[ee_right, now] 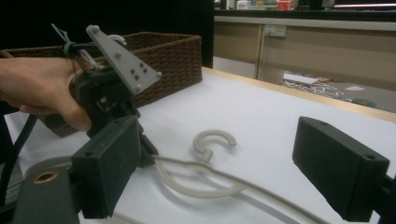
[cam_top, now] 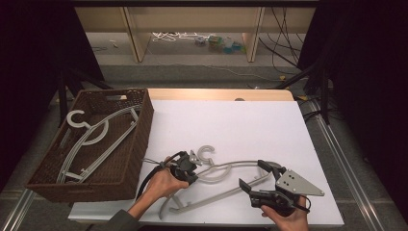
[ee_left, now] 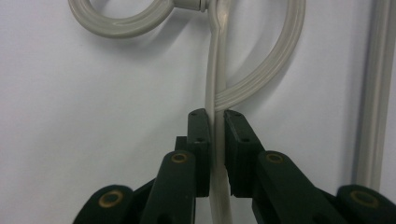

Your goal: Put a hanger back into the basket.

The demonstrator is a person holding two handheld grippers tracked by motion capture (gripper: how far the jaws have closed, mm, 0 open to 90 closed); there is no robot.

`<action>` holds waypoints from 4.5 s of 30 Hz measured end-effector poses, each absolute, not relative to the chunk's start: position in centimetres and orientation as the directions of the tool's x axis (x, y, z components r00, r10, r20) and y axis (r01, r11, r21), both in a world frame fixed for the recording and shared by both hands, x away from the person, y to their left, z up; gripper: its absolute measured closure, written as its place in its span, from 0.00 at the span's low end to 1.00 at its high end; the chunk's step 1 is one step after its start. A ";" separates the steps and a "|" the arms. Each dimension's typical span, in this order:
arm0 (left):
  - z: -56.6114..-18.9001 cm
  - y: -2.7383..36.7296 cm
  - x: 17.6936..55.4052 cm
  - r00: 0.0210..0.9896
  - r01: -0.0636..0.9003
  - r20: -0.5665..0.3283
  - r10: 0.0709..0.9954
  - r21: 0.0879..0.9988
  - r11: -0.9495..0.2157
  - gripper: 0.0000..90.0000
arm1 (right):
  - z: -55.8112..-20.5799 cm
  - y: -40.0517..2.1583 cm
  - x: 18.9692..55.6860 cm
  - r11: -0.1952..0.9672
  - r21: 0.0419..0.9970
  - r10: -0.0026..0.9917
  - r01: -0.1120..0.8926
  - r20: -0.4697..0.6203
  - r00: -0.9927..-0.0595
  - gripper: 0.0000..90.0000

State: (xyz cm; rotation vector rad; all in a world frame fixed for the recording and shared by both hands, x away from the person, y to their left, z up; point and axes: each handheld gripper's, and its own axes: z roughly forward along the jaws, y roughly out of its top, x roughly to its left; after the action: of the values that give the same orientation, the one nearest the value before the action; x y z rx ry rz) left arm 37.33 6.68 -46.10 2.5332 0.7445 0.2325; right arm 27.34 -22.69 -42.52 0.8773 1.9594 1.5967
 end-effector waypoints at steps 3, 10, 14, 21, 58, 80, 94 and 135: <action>-45.6 7.1 37.4 0.830 0.463 0.031 0.557 0.517 -0.720 0.91 | -42.5 -22.7 27.3 0.120 0.976 0.727 0.183 0.039 -0.686 0.18; -44.2 8.3 37.9 0.816 0.457 0.046 0.577 0.560 -0.691 0.91 | -42.5 -22.7 27.4 0.114 0.977 0.726 0.181 0.043 -0.687 0.18; -43.3 9.2 38.2 0.804 0.456 0.061 0.591 0.574 -0.680 0.91 | -42.4 -22.8 27.3 0.120 0.976 0.730 0.182 0.037 -0.683 0.18; -42.6 10.7 38.9 0.774 0.486 0.052 0.631 0.590 -0.644 0.91 | -42.4 -22.9 27.3 0.111 0.978 0.726 0.179 0.043 -0.687 0.18; -29.9 19.3 38.2 0.666 0.444 0.140 0.733 0.716 -0.540 0.91 | -42.5 -22.9 27.2 0.104 0.976 0.733 0.191 0.055 -0.678 0.18; -29.3 29.2 40.3 0.501 0.530 0.132 0.855 0.734 -0.424 0.91 | -42.7 -22.8 27.4 0.105 0.975 0.731 0.194 0.056 -0.680 0.18; -31.4 34.8 41.3 0.353 0.584 0.147 0.924 0.737 -0.340 0.91 | -42.7 -22.7 27.4 0.119 0.971 0.733 0.206 0.054 -0.678 0.18; -36.3 40.8 40.4 0.228 0.634 0.244 0.943 0.697 -0.334 0.91 | -42.9 -22.6 27.6 0.113 0.973 0.733 0.203 0.056 -0.678 0.18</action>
State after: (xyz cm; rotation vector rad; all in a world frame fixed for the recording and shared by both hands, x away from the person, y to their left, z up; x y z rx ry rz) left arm 40.36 40.82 -36.26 2.0519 1.4470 0.9024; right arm 27.63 -22.55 -42.95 0.9072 1.9537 1.5929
